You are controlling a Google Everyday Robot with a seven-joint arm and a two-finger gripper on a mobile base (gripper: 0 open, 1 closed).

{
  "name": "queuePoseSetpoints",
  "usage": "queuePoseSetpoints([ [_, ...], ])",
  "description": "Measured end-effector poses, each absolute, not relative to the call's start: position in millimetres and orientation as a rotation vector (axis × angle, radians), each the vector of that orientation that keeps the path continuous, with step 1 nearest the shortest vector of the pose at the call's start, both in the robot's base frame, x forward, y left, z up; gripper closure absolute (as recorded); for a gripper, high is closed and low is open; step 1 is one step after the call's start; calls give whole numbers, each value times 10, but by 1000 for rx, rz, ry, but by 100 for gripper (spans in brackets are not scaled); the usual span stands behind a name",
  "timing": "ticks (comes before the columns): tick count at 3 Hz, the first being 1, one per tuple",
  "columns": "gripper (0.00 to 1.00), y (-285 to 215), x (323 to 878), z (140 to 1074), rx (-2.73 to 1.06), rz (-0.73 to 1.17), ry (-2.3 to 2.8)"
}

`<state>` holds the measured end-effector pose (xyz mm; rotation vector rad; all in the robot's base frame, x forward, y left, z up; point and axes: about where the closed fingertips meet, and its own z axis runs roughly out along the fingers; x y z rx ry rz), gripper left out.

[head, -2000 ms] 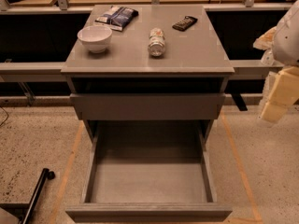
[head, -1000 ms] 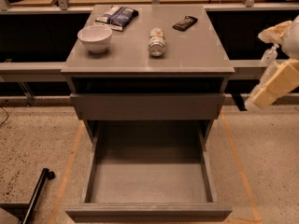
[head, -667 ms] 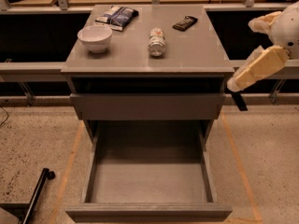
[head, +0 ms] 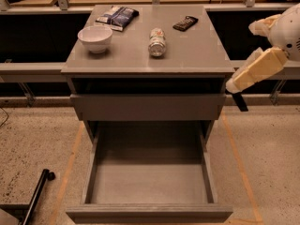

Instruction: Place 7up can into middle drawer

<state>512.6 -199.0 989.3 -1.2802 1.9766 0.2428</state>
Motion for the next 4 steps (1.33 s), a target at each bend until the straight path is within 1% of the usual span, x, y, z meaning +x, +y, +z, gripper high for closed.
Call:
queuePoseSetpoints([
  [1, 0, -1858, 5317, 9751, -1221, 295, 1968],
  [2, 0, -1649, 5700, 9688, -1153, 361, 1915],
  [3, 0, -1313, 6178, 9533, -1086, 460, 1843],
  [4, 0, -1312, 6178, 9533, -1085, 460, 1843],
])
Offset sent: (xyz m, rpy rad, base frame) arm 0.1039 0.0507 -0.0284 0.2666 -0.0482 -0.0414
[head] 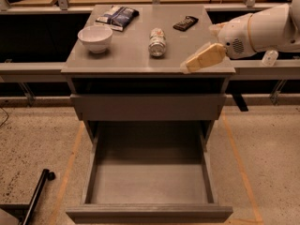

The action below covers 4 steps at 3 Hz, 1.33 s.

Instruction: Place 7up can into middle drawer

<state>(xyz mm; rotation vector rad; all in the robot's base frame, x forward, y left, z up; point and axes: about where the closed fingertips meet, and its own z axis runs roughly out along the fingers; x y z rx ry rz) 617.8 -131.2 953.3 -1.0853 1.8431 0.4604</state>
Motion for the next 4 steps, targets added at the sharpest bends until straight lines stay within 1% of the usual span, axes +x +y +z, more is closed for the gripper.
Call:
queuePoseSetpoints([
  [1, 0, -1291, 6255, 9517, -1018, 476, 1825],
  [2, 0, -1166, 6563, 9344, -933, 496, 1814],
  [3, 0, -1067, 6992, 9123, -867, 478, 1835],
  [4, 0, -883, 7467, 8832, -841, 391, 1896],
])
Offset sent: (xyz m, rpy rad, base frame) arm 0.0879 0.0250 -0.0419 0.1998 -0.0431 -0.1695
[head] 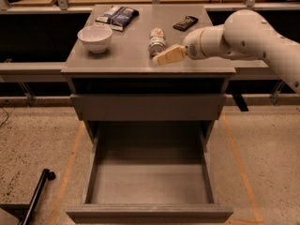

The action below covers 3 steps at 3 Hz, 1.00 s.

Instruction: Place 7up can into middle drawer

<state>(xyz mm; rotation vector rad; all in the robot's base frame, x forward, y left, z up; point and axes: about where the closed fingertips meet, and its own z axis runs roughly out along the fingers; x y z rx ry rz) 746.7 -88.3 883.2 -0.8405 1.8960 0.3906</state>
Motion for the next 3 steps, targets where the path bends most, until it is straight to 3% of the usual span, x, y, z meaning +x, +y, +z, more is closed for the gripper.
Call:
queuePoseSetpoints([
  [3, 0, -569, 7796, 8774, -775, 428, 1844],
])
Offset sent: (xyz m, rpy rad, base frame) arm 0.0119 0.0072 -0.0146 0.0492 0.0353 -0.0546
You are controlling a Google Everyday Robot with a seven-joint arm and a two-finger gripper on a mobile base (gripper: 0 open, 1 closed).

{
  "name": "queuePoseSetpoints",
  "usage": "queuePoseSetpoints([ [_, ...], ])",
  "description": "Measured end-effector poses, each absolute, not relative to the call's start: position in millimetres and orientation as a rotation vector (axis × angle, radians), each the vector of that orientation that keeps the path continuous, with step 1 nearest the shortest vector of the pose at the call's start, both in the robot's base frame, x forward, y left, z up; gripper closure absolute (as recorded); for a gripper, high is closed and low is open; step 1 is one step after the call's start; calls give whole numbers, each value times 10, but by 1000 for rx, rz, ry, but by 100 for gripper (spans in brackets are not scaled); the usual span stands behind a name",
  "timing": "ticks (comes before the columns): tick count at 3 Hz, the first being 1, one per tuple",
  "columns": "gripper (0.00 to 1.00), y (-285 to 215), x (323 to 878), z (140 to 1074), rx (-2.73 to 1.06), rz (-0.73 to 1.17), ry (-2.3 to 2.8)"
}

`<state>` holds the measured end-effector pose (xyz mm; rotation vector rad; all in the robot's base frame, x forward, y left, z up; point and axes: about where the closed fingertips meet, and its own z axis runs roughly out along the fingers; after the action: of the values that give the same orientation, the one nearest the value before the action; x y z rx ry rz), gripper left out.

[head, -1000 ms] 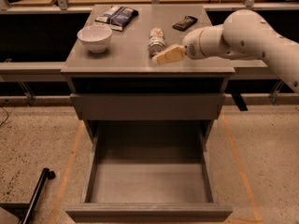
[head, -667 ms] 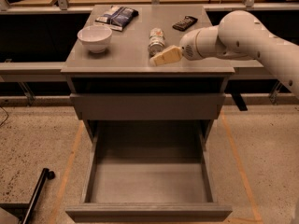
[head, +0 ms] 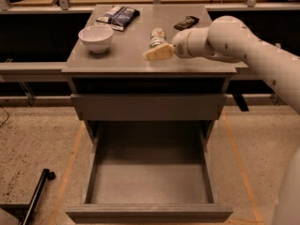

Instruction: Place 7up can into middle drawer

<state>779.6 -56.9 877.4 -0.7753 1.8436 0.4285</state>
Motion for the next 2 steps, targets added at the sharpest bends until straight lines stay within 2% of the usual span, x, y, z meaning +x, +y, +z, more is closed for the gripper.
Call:
queuePoseSetpoints([
  [2, 0, -317, 8428, 8649, -681, 479, 1783],
])
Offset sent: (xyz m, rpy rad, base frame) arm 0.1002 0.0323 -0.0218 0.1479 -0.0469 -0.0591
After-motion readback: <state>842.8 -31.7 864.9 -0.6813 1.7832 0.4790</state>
